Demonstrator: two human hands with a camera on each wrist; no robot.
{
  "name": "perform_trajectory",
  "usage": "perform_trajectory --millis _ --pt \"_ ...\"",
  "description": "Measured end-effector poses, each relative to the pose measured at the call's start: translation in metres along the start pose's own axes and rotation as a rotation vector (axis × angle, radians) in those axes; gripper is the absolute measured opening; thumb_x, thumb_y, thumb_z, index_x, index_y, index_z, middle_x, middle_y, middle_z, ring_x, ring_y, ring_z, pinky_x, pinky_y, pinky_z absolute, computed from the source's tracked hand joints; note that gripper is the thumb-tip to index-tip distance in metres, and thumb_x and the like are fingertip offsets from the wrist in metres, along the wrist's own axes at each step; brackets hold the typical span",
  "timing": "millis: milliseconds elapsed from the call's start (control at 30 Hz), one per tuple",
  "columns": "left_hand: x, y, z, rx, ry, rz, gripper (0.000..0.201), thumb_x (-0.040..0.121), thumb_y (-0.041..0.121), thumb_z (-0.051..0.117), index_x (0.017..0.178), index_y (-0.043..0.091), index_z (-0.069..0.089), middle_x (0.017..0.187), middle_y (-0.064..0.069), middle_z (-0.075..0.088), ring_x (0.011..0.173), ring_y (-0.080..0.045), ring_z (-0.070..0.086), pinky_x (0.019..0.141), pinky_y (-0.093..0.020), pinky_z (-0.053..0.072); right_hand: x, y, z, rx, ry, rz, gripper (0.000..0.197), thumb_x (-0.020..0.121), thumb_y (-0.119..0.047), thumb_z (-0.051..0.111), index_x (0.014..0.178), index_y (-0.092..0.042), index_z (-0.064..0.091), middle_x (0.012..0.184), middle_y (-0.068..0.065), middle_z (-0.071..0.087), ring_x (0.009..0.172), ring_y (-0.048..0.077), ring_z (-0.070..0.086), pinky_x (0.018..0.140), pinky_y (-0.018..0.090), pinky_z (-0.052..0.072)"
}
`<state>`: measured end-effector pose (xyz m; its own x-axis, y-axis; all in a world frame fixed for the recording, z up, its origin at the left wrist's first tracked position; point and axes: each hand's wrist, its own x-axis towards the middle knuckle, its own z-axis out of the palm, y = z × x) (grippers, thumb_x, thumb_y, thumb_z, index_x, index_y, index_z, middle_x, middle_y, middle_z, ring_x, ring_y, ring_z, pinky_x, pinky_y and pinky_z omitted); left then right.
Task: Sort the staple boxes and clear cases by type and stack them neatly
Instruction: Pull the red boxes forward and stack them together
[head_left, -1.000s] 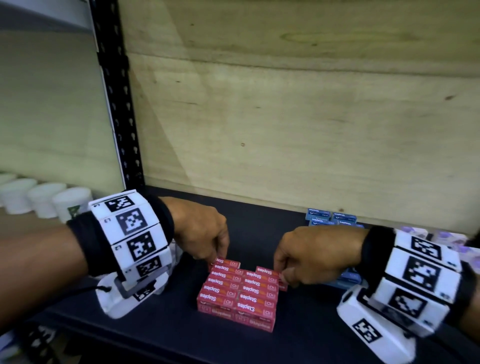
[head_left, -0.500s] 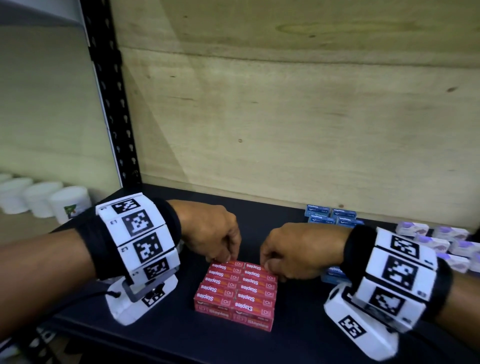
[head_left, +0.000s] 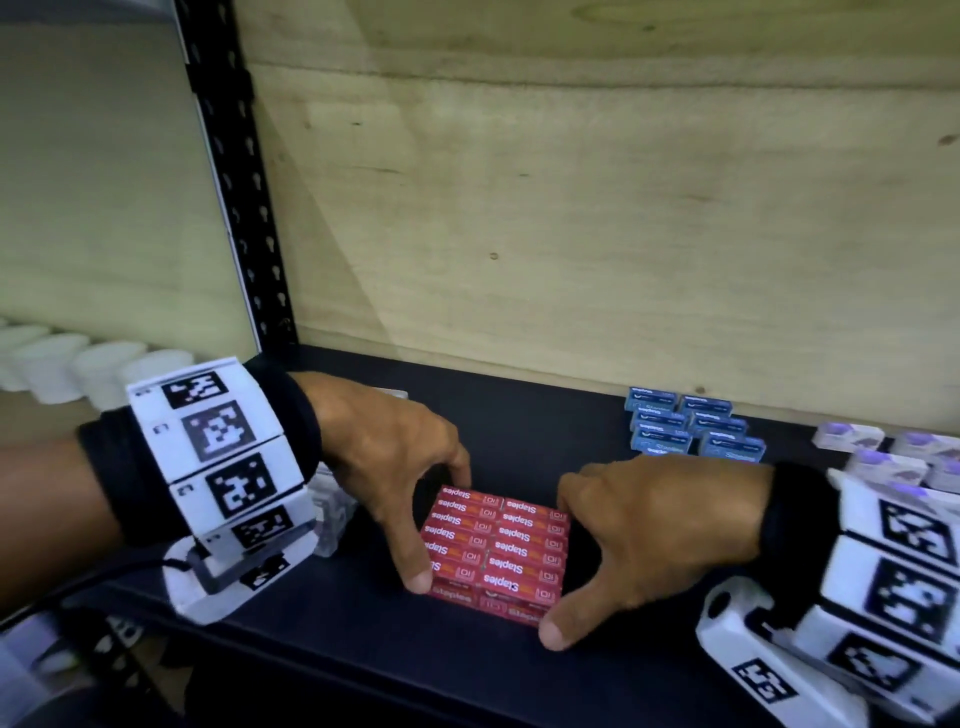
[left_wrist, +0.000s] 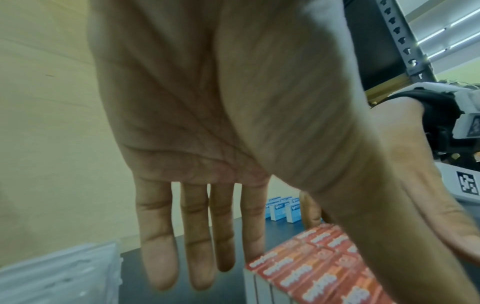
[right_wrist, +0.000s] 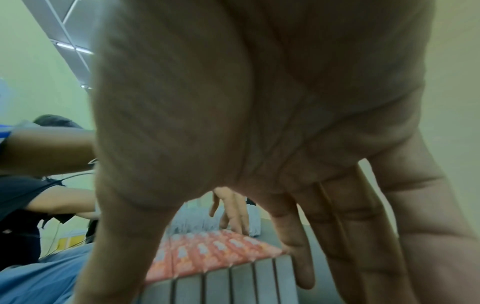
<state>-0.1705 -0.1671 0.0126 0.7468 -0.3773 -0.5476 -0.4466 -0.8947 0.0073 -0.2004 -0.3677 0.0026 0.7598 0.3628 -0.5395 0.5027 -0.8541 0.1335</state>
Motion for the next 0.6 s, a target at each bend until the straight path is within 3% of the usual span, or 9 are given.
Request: perform_trajectory --millis 400,600 --pt "0.005 -0.002 -0.003 0.104 0.039 -0.022 0.074 0.059 0.066 0.081 0.121 0.037 0.056 0.121 0.021 0.046 0.11 -0.004 0.05 0.099 -0.032 0.047 0.015 -0.009 -0.005 -0.035 0.073 0.01 0.089 0.065 -0.084 0.061 0.13 -0.024 0.048 0.122 -0.004 0.049 0.103 0.02 0.057 0.078 0.034 0.045" --pt "0.006 0.002 -0.008 0.068 -0.017 -0.066 0.086 0.055 0.072 0.079 0.128 0.038 0.051 0.13 0.02 0.049 0.118 -0.007 0.05 0.104 -0.034 0.043 0.017 0.006 -0.006 -0.057 0.092 -0.007 0.097 0.058 -0.082 0.069 0.131 -0.022 0.048 0.123 -0.004 0.051 0.103 0.022 0.058 0.086 0.038 0.051"
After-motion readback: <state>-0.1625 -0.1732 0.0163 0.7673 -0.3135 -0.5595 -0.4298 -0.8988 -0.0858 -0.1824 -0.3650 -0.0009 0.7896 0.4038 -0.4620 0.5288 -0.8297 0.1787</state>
